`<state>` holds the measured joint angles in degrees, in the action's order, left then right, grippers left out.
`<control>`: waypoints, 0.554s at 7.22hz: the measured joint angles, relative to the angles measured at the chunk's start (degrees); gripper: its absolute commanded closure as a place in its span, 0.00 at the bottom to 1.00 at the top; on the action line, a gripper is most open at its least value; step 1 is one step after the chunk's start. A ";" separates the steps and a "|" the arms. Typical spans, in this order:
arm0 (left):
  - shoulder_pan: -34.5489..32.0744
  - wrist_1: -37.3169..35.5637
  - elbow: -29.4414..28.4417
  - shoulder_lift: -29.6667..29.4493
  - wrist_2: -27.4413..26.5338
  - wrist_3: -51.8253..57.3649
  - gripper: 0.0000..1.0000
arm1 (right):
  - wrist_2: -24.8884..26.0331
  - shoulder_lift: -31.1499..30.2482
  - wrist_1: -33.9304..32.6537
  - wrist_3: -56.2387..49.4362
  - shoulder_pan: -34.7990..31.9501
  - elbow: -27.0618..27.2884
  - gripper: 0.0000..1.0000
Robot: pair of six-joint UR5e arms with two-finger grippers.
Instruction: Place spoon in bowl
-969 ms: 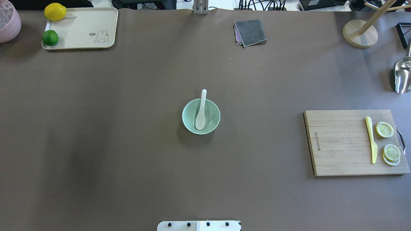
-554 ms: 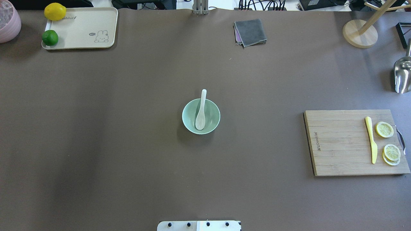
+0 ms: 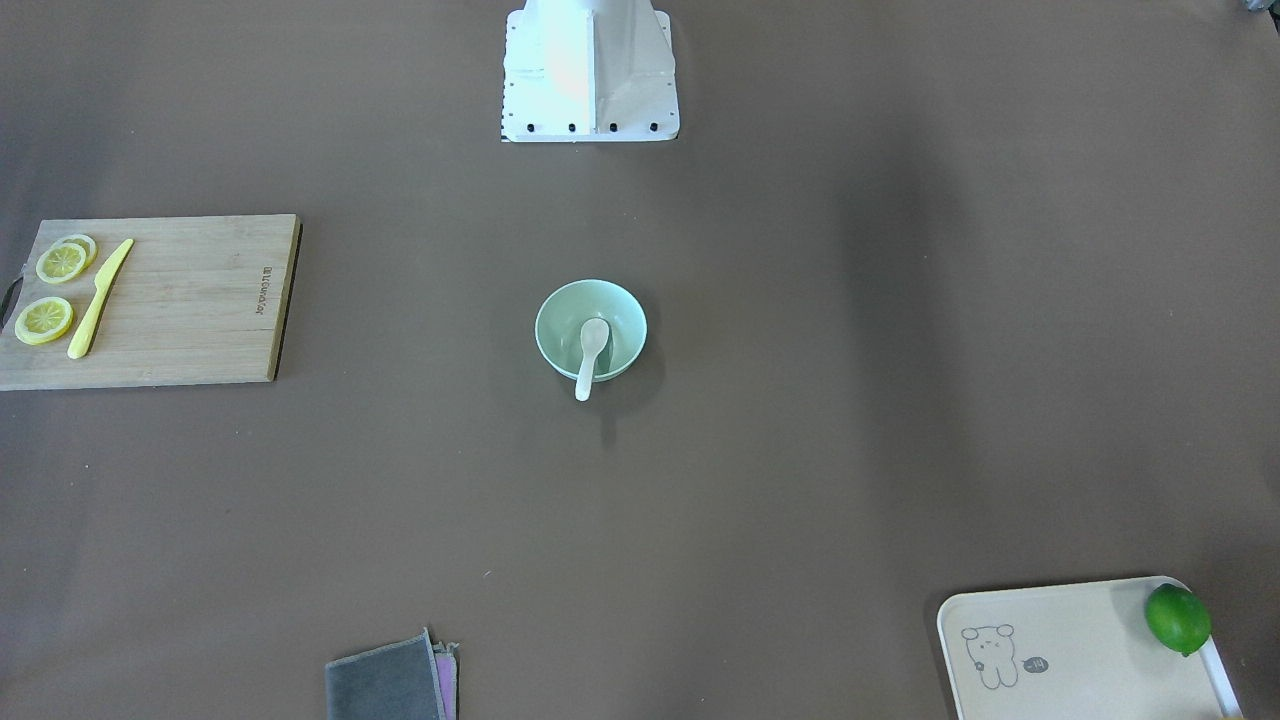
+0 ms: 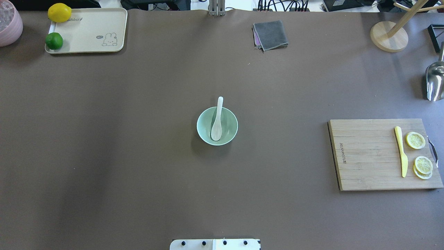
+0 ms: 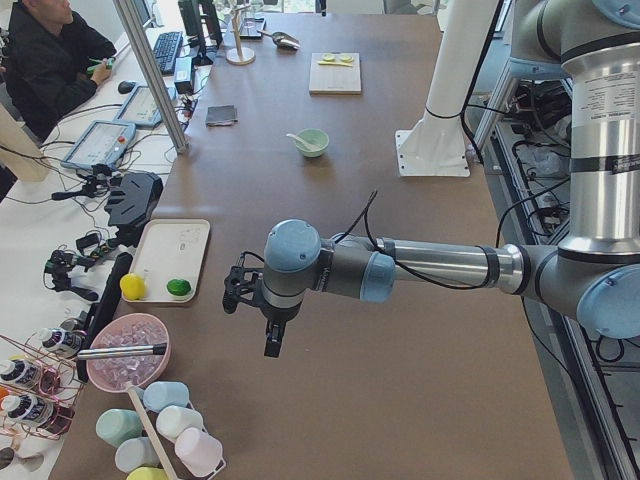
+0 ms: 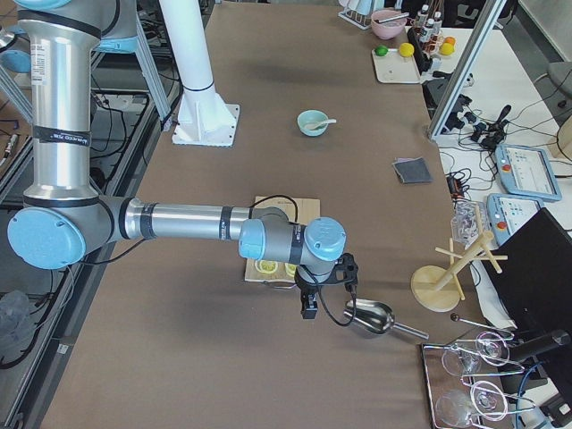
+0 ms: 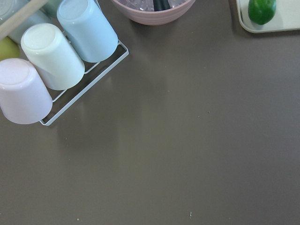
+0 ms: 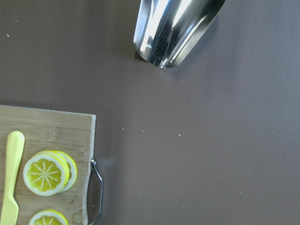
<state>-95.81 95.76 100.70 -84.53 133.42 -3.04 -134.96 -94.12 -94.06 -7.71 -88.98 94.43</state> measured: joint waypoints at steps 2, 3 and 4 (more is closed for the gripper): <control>0.26 0.22 -0.91 0.02 -0.02 -0.94 0.02 | -0.70 0.10 -0.60 0.09 -1.69 1.85 0.00; 0.50 0.33 -1.30 0.05 -0.06 -1.02 0.02 | -0.93 0.18 -0.71 0.13 -1.96 2.11 0.00; 0.80 0.36 -1.47 0.04 -0.06 -1.04 0.02 | -1.18 0.17 -0.73 0.14 -2.09 2.08 0.00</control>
<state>-95.02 96.12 99.23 -84.48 133.36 -4.08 -136.14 -93.95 -94.79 -7.57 -91.07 96.51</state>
